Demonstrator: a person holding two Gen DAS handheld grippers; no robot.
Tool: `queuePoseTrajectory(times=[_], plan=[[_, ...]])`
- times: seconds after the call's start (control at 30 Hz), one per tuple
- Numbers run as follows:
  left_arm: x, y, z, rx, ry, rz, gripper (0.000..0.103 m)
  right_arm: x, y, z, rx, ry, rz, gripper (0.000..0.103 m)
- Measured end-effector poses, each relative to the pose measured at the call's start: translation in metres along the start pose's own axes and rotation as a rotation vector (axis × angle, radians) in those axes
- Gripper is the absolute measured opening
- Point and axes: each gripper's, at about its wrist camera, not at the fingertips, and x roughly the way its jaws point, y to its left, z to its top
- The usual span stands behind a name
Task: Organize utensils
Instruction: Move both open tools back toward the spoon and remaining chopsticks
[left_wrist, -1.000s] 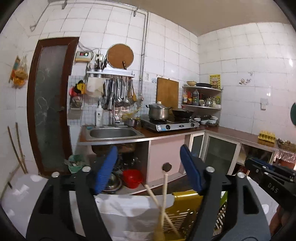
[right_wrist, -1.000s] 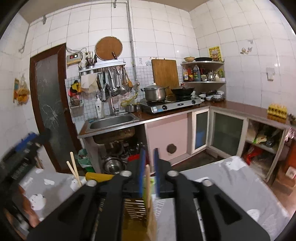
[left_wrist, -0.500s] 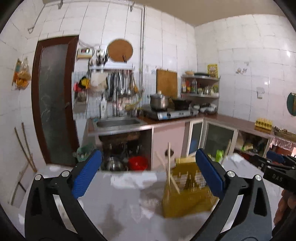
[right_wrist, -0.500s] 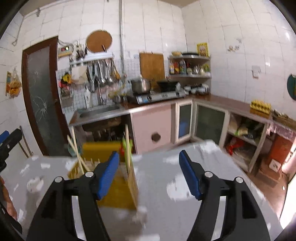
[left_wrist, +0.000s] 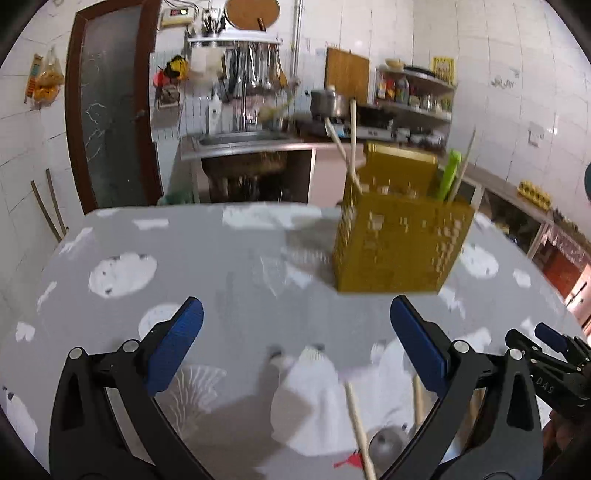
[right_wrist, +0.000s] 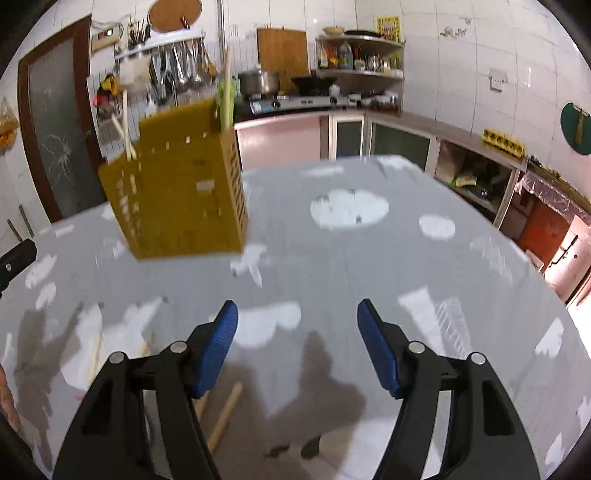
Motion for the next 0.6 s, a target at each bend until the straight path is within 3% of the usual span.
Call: queuePoseTrajectory(times=[0.33, 0.6], plan=[[0.022, -0.012, -0.038, 0.032, 0.126, -0.014, 0.098, 0.005, 0.009, -0.019, 0.002, 0.099, -0.024, 0.067], [0.029, -0.026, -0.047, 0.066, 0.162, -0.001, 0.098, 0.007, 0.015, -0.028, 0.006, 0.131, -0.036, 0.066]])
